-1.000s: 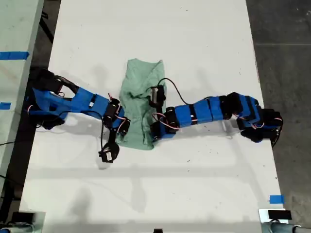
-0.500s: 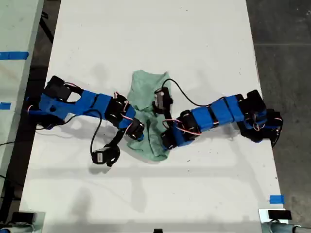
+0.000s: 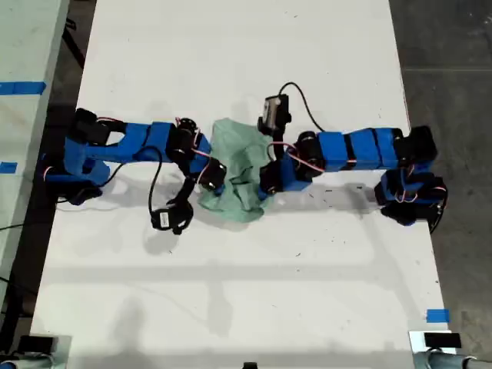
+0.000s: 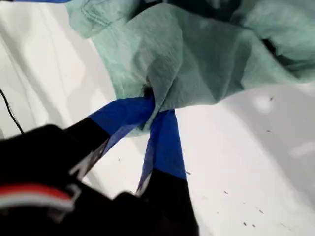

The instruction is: Fold tshirt

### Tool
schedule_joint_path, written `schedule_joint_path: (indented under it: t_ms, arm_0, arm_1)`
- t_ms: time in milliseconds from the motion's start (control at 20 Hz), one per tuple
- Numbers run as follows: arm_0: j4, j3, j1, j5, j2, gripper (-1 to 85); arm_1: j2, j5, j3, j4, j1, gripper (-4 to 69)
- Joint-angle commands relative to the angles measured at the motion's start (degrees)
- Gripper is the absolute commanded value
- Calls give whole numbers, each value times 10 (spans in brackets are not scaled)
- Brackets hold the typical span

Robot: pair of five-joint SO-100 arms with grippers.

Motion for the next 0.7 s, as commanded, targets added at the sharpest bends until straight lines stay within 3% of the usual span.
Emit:
schedule_joint_path:
  t_ms: [0,150,350,400,450,650]
  arm_0:
    - [19,-2,-99,57,56,1]
    - [9,2,-182,123,29,1]
    - [-8,2,-249,154,10,13]
    - [-4,2,-265,154,10,93]
    - [4,3,-285,156,11,221]
    - [59,26,-398,172,56,287]
  arm_1:
    - [98,-33,48,-27,98,-10]
    - [168,-64,159,-101,183,-10]
    - [201,-97,224,-158,237,-10]
    - [201,-104,229,-167,251,30]
    - [201,-100,237,-170,271,121]
    - [265,-102,312,-168,382,227]
